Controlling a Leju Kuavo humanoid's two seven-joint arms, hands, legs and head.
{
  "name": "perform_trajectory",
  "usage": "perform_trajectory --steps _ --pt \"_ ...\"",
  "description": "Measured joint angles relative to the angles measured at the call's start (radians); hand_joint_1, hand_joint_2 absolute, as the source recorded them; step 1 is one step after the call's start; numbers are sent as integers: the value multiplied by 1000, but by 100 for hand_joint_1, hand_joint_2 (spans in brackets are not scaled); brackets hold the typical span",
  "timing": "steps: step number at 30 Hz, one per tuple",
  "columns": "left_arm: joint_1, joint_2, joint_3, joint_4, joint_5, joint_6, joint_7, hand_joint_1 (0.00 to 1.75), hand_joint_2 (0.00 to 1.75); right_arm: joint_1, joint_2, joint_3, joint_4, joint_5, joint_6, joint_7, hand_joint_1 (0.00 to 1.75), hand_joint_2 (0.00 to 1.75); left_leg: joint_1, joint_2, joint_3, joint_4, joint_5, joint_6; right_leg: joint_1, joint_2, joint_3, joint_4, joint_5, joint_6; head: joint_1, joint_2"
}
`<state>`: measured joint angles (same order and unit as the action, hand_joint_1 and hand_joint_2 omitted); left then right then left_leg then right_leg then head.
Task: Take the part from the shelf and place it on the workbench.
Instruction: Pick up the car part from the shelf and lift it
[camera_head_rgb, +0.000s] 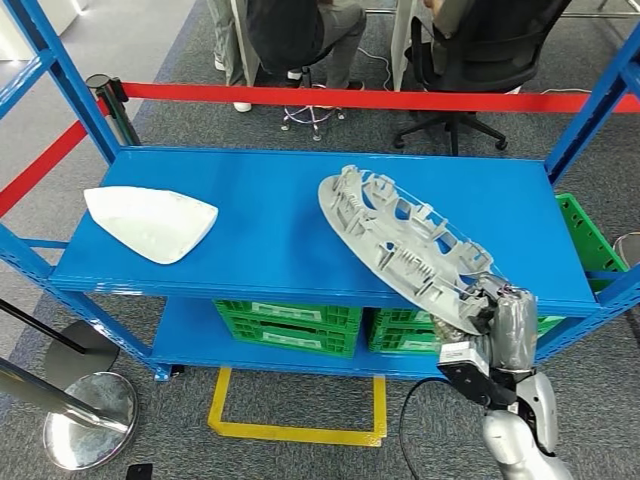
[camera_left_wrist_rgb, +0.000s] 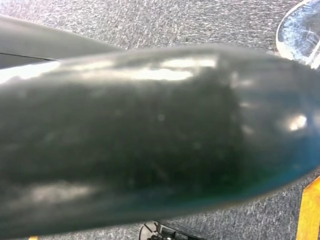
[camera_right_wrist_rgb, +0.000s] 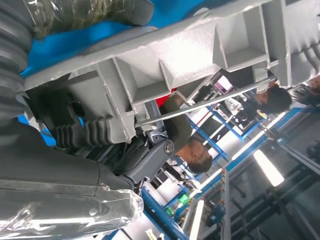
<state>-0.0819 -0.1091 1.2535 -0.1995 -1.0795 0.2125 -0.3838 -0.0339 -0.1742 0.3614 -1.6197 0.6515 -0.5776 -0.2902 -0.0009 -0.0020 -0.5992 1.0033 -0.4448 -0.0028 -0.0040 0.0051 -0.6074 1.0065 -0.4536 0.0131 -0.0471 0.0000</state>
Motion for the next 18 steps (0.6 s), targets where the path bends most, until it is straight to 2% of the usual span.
perform_trajectory --steps 18 --pt "0 2 0 0 -1 0 0 0 0 0 7 -2 0 -3 -1 -16 175 175 0 0 0 0 -1 0 0 0 0 0 0 0 0 0"
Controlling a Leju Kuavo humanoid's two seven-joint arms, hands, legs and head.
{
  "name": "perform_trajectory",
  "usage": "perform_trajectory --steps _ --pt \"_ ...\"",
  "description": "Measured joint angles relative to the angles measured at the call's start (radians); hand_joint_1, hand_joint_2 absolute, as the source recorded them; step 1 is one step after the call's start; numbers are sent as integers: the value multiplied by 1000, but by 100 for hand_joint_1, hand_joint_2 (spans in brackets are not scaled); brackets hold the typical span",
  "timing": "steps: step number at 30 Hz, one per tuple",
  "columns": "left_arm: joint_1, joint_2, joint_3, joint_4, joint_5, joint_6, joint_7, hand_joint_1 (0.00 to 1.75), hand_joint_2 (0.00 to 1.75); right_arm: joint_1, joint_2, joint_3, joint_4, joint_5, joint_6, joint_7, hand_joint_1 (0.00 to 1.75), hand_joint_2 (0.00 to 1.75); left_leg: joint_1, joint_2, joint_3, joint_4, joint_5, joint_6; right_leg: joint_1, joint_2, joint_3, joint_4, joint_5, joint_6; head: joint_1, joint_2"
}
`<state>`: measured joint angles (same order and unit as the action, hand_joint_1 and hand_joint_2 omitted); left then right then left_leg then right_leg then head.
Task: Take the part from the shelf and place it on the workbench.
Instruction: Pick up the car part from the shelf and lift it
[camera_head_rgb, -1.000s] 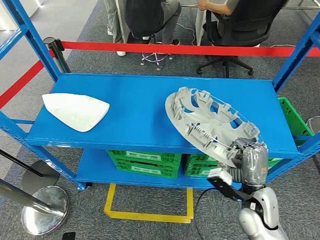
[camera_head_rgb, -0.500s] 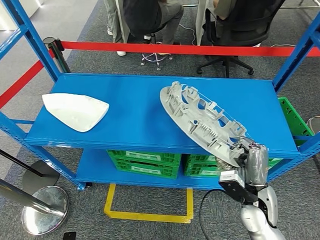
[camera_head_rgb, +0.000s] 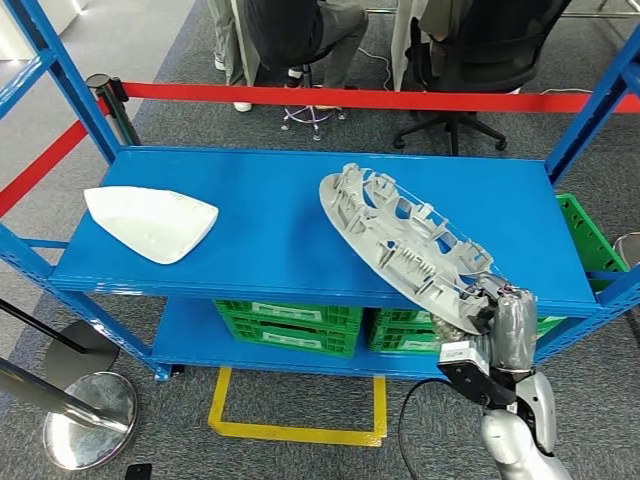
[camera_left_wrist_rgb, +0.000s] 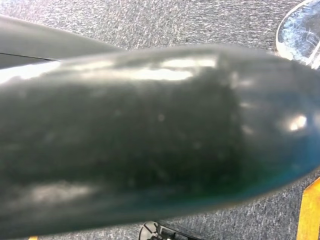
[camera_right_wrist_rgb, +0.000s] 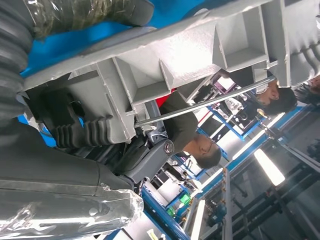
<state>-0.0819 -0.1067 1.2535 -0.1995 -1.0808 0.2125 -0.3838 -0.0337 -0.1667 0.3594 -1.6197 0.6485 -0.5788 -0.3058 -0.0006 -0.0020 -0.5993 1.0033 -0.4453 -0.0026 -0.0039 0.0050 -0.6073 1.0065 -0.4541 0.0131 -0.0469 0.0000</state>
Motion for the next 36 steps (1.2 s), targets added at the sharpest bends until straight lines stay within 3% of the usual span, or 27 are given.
perform_trajectory --steps 10,15,24,28,36 --pt "-2 0 -3 0 -19 -1 -2 0 0 -1 30 6 0 3 -6 -103 175 175 0 0 0 0 0 0 0 -1 0 0 -1 -1 0 0" --pt "-4 0 -15 0 -29 -17 -96 0 0 8 55 45 -29 45 -85 -215 175 175 0 0 0 0 0 -1 0 0 0 0 -1 -1 0 0" --pt "-7 1 -20 0 -29 -20 -136 0 0 24 83 102 -112 151 -103 -216 175 175 1 0 0 0 -1 -1 1 -1 0 0 -2 -2 0 0" --pt "-7 1 -21 0 -30 -30 -145 0 175 25 97 103 -131 183 -104 -225 175 175 1 0 0 0 -1 -1 1 -1 0 0 -2 -2 0 0" --pt "-7 1 -22 0 -33 -43 -161 0 175 34 114 103 -152 198 -104 -234 175 175 1 0 0 0 -1 -1 1 -1 0 0 -2 -2 0 0"
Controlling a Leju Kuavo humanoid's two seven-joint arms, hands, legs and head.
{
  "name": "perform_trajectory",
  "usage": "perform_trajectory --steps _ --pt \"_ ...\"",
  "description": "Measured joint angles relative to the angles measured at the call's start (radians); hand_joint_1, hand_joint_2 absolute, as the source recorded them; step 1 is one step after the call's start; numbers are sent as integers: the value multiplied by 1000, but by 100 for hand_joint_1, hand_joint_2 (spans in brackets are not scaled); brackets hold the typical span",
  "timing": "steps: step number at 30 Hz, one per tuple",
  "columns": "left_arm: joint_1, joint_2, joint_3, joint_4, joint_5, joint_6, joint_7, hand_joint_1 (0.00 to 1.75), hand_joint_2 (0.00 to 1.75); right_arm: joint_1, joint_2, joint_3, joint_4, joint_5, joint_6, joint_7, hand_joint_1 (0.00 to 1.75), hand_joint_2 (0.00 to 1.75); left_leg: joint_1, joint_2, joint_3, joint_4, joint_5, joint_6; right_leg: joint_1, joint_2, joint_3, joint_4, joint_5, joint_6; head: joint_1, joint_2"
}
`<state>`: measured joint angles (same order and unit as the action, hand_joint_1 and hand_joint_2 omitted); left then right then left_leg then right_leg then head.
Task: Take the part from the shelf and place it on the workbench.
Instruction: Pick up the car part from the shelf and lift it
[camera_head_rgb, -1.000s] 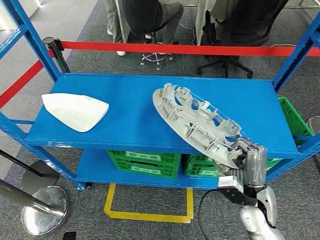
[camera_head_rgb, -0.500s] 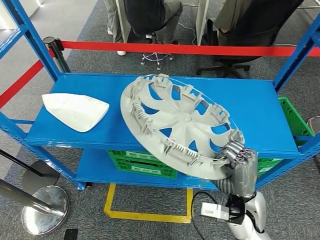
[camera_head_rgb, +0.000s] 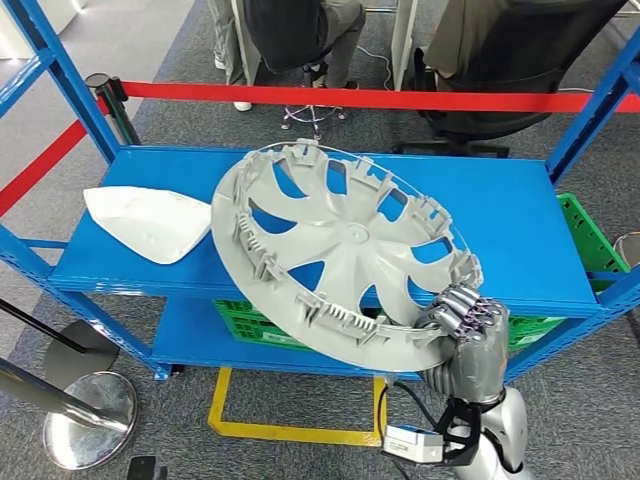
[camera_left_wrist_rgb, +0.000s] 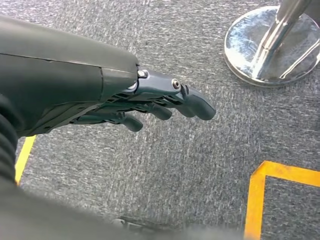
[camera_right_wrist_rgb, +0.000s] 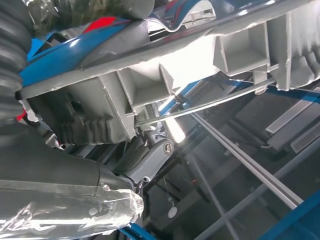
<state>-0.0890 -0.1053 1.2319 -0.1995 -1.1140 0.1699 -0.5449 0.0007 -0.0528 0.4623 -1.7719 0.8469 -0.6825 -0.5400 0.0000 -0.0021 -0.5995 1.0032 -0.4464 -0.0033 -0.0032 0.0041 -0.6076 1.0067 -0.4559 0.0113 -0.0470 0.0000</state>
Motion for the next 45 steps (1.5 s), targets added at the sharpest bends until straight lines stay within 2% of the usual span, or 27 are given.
perform_trajectory --steps 13,20,33,36,40,45 --pt "1 7 -6 0 -3 -10 -5 0 175 8 11 -2 -3 -7 0 -2 175 175 0 0 0 0 0 0 0 0 0 0 0 0 0 0" --pt "1 6 -5 0 4 33 40 0 175 19 25 -12 -3 -40 0 23 175 175 0 0 0 0 0 0 0 0 0 0 0 0 0 0" --pt "1 1 -5 0 7 45 51 0 175 27 41 -45 0 -91 0 44 175 175 0 0 0 0 -1 -1 0 0 0 0 -1 1 0 0" --pt "1 -1 -5 0 7 45 52 0 175 26 43 -45 0 -149 2 55 175 175 0 0 0 0 -1 -1 0 0 0 0 -1 1 0 0" --pt "1 -2 -5 0 10 45 52 0 175 21 43 -45 3 -309 43 69 175 175 0 0 0 0 -1 -1 0 0 0 0 -1 0 0 0" --pt "1 -2 -5 0 4 45 52 0 175 17 48 -46 6 -402 48 17 175 175 0 0 0 0 -2 -1 0 0 0 0 -1 0 0 0"
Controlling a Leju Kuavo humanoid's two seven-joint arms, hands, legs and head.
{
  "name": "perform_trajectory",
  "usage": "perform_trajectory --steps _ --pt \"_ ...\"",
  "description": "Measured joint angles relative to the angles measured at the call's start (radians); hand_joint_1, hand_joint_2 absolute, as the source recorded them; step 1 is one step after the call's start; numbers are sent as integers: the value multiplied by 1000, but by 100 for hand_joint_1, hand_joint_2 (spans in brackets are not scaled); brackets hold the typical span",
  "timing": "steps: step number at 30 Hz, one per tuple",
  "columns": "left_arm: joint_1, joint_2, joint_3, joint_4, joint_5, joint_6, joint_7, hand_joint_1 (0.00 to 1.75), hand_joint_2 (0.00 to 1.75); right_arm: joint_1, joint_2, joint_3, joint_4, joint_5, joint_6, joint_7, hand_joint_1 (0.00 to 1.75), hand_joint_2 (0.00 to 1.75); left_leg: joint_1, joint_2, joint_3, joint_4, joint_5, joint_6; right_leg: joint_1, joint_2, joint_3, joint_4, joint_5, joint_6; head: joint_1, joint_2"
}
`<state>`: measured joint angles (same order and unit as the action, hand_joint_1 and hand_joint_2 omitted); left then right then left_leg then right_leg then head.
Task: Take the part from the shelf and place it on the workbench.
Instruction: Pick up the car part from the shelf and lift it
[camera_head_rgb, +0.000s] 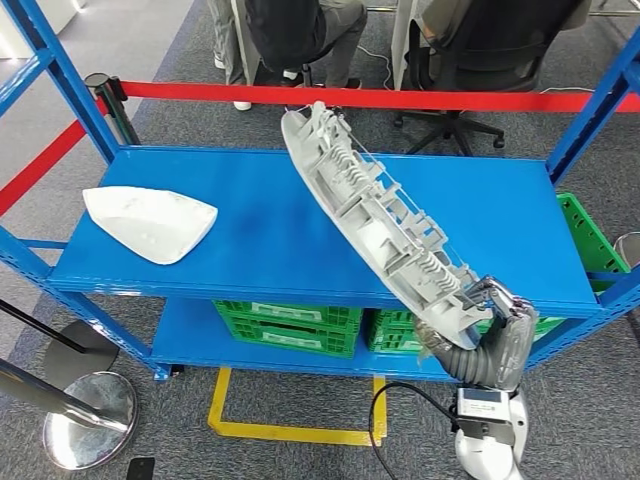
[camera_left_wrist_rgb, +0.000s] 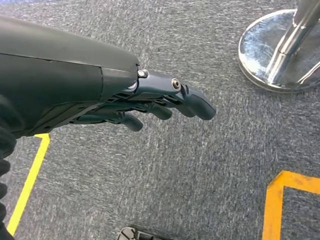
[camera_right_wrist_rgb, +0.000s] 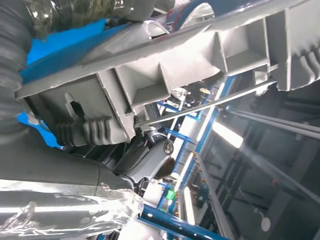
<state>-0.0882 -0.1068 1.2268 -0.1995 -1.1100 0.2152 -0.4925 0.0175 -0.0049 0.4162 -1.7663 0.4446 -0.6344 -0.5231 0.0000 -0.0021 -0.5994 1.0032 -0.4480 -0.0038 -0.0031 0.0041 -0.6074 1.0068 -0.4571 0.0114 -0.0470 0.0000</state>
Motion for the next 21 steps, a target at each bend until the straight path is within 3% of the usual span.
perform_trajectory --steps 13,21 --pt "0 0 0 0 0 -2 1 0 175 9 4 -1 -6 -80 51 -34 175 175 0 0 0 1 -1 0 0 0 0 0 -1 -1 0 0" --pt "1 4 0 0 0 -3 2 0 175 16 4 -6 -12 -107 107 -33 175 175 -5 1 4 -3 -2 17 -8 -1 1 -2 -1 13 0 0"
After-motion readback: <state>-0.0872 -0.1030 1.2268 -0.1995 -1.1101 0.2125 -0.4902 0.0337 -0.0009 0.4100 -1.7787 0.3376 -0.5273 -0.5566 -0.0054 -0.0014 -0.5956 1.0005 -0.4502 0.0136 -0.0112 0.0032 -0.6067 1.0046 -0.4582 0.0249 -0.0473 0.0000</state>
